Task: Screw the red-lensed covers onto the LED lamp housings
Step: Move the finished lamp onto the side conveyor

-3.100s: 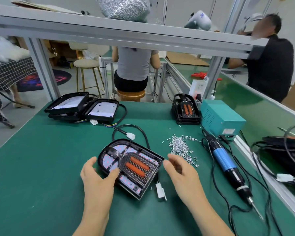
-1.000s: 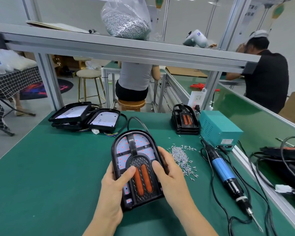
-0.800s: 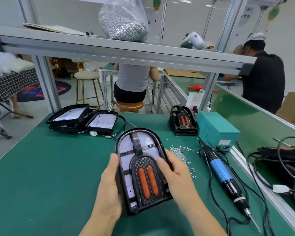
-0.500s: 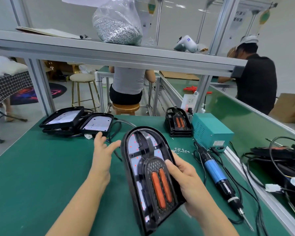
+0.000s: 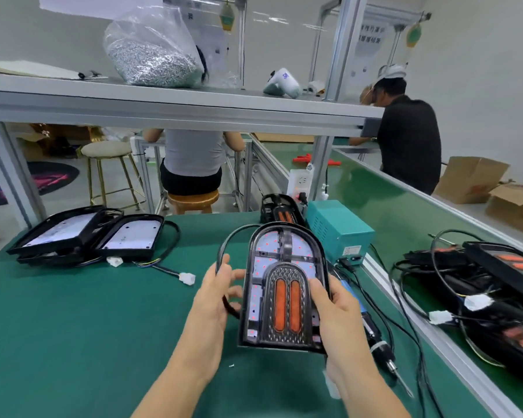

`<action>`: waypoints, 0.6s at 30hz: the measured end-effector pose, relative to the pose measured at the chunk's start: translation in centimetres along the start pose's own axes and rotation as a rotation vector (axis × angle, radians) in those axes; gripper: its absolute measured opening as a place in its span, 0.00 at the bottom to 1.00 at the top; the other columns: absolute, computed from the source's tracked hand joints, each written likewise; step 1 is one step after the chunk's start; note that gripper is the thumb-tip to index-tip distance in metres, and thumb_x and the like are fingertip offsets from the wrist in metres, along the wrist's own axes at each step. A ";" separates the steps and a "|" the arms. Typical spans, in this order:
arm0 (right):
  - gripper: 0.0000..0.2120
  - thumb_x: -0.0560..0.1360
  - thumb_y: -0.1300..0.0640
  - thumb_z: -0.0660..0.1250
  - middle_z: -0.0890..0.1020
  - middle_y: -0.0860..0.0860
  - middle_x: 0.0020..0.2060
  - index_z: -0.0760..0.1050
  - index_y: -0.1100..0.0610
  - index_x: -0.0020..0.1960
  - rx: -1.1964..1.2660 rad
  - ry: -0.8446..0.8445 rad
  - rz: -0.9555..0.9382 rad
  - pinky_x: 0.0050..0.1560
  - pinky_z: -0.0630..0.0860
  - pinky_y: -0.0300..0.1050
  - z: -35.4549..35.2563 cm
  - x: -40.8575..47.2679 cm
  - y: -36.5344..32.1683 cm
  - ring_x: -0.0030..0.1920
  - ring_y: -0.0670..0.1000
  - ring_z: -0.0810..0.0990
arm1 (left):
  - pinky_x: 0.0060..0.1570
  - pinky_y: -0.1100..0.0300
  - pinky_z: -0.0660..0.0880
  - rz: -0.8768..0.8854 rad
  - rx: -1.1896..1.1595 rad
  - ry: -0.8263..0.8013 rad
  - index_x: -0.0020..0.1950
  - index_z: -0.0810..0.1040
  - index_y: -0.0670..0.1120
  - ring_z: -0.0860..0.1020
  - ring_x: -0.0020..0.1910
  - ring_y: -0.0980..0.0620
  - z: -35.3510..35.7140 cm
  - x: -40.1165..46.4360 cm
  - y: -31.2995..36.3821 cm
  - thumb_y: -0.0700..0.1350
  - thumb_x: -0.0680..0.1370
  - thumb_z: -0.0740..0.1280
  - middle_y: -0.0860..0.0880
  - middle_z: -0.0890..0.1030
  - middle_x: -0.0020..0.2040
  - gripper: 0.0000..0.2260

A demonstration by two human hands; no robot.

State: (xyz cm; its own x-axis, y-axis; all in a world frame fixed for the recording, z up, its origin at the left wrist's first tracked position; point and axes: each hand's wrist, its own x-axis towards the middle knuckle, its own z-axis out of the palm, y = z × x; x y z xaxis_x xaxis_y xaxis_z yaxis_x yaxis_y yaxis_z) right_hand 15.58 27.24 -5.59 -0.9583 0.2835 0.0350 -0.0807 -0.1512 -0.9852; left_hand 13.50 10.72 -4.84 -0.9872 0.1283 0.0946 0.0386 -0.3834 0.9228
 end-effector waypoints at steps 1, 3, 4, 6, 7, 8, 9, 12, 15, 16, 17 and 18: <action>0.11 0.82 0.55 0.60 0.86 0.49 0.47 0.82 0.47 0.54 0.005 0.032 -0.011 0.40 0.83 0.46 -0.1 0.0 -0.1 0.45 0.51 0.86 | 0.57 0.50 0.71 0.005 0.059 -0.065 0.59 0.75 0.60 0.79 0.51 0.53 0.8 -0.4 -0.3 0.63 0.68 0.70 0.52 0.82 0.55 0.21; 0.11 0.82 0.56 0.61 0.86 0.50 0.45 0.82 0.48 0.53 0.027 0.092 -0.022 0.34 0.79 0.42 -0.6 -0.1 -0.3 0.40 0.50 0.85 | 0.65 0.49 0.68 0.017 0.170 -0.137 0.68 0.66 0.63 0.76 0.62 0.56 2.3 -0.9 -1.1 0.61 0.70 0.68 0.56 0.78 0.63 0.28; 0.10 0.82 0.55 0.61 0.86 0.50 0.45 0.82 0.48 0.53 0.032 0.121 -0.026 0.36 0.79 0.44 -1.0 -0.1 -0.4 0.40 0.51 0.85 | 0.66 0.51 0.67 0.031 0.221 -0.123 0.72 0.61 0.65 0.74 0.64 0.59 3.1 -1.0 -1.5 0.59 0.71 0.68 0.60 0.76 0.64 0.31; 0.09 0.82 0.54 0.61 0.86 0.50 0.46 0.81 0.49 0.54 0.044 0.176 -0.029 0.42 0.80 0.48 -1.8 -0.3 -0.5 0.44 0.52 0.85 | 0.68 0.55 0.66 0.081 0.300 -0.061 0.73 0.58 0.65 0.72 0.63 0.66 4.5 -0.8 -2.1 0.53 0.77 0.66 0.66 0.75 0.63 0.28; 0.09 0.82 0.53 0.61 0.86 0.50 0.47 0.80 0.50 0.55 0.056 0.191 -0.029 0.42 0.81 0.48 -2.3 -0.4 -0.6 0.46 0.52 0.86 | 0.67 0.57 0.67 0.115 0.329 -0.033 0.73 0.60 0.63 0.72 0.62 0.67 5.1 -0.6 -2.3 0.49 0.79 0.64 0.67 0.75 0.62 0.25; 0.10 0.82 0.52 0.60 0.86 0.50 0.47 0.80 0.50 0.56 0.071 0.197 -0.031 0.42 0.82 0.47 -2.7 -0.6 -0.7 0.47 0.51 0.86 | 0.67 0.57 0.68 0.139 0.350 -0.013 0.73 0.62 0.61 0.73 0.61 0.67 5.7 -0.3 -2.4 0.46 0.80 0.62 0.66 0.76 0.61 0.22; 0.10 0.83 0.52 0.59 0.86 0.49 0.48 0.79 0.50 0.57 0.090 0.195 -0.037 0.41 0.82 0.46 -3.2 -0.7 -0.8 0.48 0.50 0.86 | 0.66 0.56 0.69 0.147 0.361 -0.005 0.72 0.65 0.59 0.74 0.61 0.65 6.3 0.0 -2.5 0.44 0.81 0.61 0.65 0.77 0.60 0.20; 0.13 0.83 0.52 0.57 0.85 0.45 0.53 0.77 0.45 0.62 0.154 0.193 -0.055 0.51 0.80 0.49 -4.8 -1.1 -1.6 0.53 0.48 0.84 | 0.64 0.54 0.71 0.143 0.357 -0.051 0.68 0.71 0.58 0.76 0.60 0.61 8.1 0.7 -2.9 0.41 0.82 0.59 0.62 0.79 0.59 0.17; 0.15 0.84 0.54 0.56 0.82 0.43 0.59 0.74 0.40 0.65 0.136 0.197 -0.094 0.63 0.75 0.56 -6.4 -1.3 -2.5 0.60 0.48 0.81 | 0.58 0.57 0.74 0.138 0.322 -0.103 0.62 0.74 0.61 0.78 0.56 0.62 9.8 1.1 -3.3 0.41 0.82 0.59 0.62 0.81 0.56 0.17; 0.15 0.84 0.54 0.56 0.82 0.43 0.60 0.75 0.39 0.64 0.128 0.198 -0.114 0.64 0.75 0.56 -6.9 -1.4 -2.7 0.61 0.48 0.80 | 0.58 0.56 0.74 0.134 0.311 -0.122 0.62 0.74 0.61 0.78 0.56 0.62 10.3 1.2 -3.6 0.41 0.82 0.58 0.62 0.81 0.56 0.17; 0.16 0.84 0.54 0.56 0.82 0.44 0.60 0.75 0.38 0.64 0.114 0.201 -0.136 0.64 0.75 0.56 -7.6 -1.6 -2.9 0.61 0.49 0.80 | 0.59 0.55 0.74 0.125 0.301 -0.143 0.63 0.74 0.61 0.78 0.57 0.61 10.9 1.3 -3.9 0.41 0.82 0.58 0.61 0.81 0.56 0.17; 0.16 0.84 0.54 0.56 0.81 0.45 0.61 0.75 0.37 0.64 0.091 0.210 -0.156 0.64 0.74 0.57 -8.2 -1.7 -2.9 0.62 0.50 0.80 | 0.60 0.53 0.74 0.113 0.292 -0.159 0.64 0.73 0.60 0.78 0.58 0.60 11.4 1.4 -4.2 0.41 0.82 0.58 0.60 0.81 0.57 0.17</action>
State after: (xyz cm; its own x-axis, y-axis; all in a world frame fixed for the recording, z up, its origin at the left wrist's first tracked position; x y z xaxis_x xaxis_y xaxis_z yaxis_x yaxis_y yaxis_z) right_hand 19.65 34.99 -4.13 -0.8556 0.4983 0.1402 -0.2562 -0.1722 -0.9512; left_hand 13.74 22.96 -4.32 -0.9386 0.2499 0.2380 0.2115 -0.1285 0.9689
